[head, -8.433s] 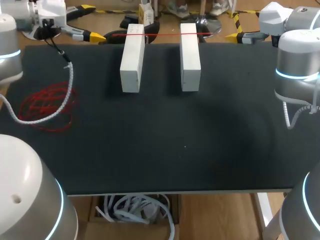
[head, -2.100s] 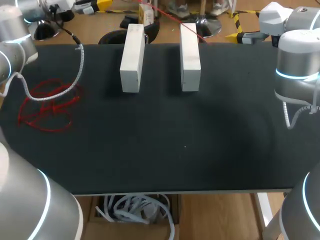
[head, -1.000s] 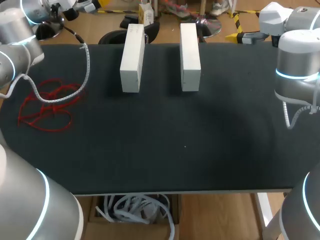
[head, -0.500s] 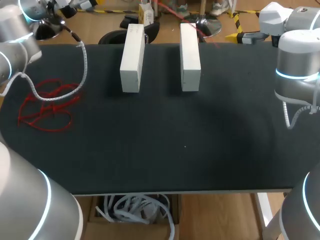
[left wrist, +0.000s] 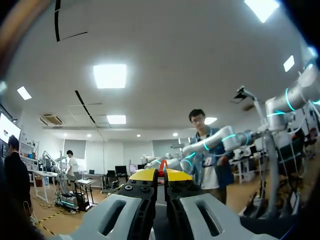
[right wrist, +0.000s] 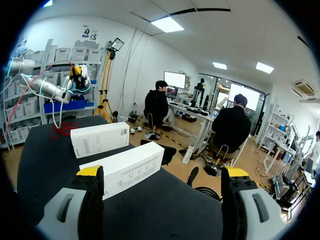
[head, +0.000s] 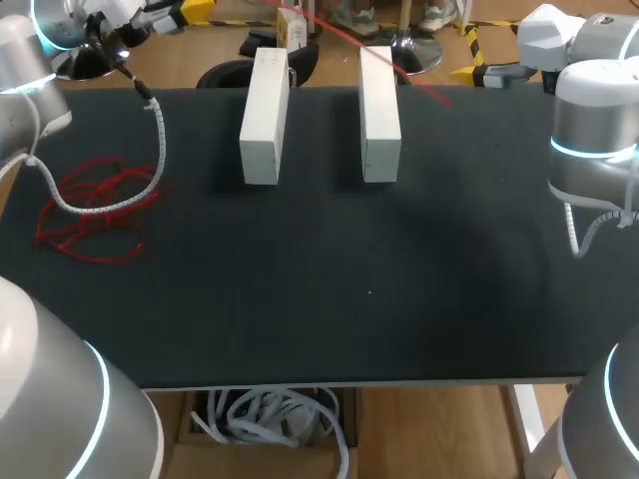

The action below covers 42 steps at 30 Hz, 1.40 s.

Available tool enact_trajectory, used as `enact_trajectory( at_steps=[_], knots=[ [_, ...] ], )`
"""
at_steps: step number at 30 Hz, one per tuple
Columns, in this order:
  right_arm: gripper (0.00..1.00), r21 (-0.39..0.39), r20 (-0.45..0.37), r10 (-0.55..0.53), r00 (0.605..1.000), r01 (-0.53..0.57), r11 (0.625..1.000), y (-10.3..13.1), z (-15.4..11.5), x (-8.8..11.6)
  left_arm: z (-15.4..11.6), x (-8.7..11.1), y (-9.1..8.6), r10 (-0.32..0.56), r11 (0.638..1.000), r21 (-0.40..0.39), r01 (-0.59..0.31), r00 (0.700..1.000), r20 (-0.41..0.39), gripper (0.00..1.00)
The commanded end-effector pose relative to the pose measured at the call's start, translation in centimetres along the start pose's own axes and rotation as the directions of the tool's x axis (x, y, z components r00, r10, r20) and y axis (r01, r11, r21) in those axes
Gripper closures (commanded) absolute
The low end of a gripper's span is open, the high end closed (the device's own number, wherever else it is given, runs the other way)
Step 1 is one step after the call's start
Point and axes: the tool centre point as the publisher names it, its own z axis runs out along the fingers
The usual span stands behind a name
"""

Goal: Grab the tape and strap the tape.

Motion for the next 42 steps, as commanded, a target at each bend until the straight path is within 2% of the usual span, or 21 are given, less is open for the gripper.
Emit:
enact_trajectory(
  at_steps=[1, 9, 18, 24, 29, 33, 42],
  knots=[
    [0.0, 0.001, -0.001, 0.0, 1.0, 0.0, 1.0, 0.0, 0.0, 0.0, 0.7, 2.0, -0.2, 0.01, 1.0, -0.009, -0.007, 0.935, 0.353, 1.0],
    [0.0, 0.001, -0.001, 0.0, 1.0, 0.0, 1.0, 0.0, 0.0, 0.0, 1.0, 4.4, -0.3, 0.012, 1.0, -0.007, -0.01, 0.909, 0.418, 1.0],
    [0.0, 0.001, -0.001, 0.0, 1.0, 0.0, 1.0, 0.0, 0.0, 0.0, 2.2, 7.2, -0.4, -0.032, 0.999, 0.031, 0.019, 0.861, 0.508, 1.0],
    [0.0, 0.001, -0.001, 0.0, 1.0, 0.0, 1.0, 0.0, 0.0, 0.0, 2.8, 8.4, -0.4, -0.073, 0.997, 0.058, 0.049, 0.822, 0.565, 1.0],
    [0.0, 0.001, -0.001, 0.0, 1.0, 0.0, 1.0, 0.0, 0.0, 0.0, 3.2, 9.0, -0.5, -0.074, 0.997, 0.053, 0.053, 0.796, 0.601, 1.0],
    [0.0, 0.001, -0.001, 0.0, 1.0, 0.0, 1.0, 0.0, 0.0, 0.0, 3.4, 8.9, -0.7, -0.057, 0.998, 0.053, 0.032, 0.796, 0.603, 1.0],
    [0.0, 0.001, -0.001, 0.0, 1.0, 0.0, 1.0, 0.0, 0.0, 0.0, 3.7, 7.6, -1.3, -0.019, 0.999, 0.049, -0.01, 0.836, 0.549, 1.0]
  ],
)
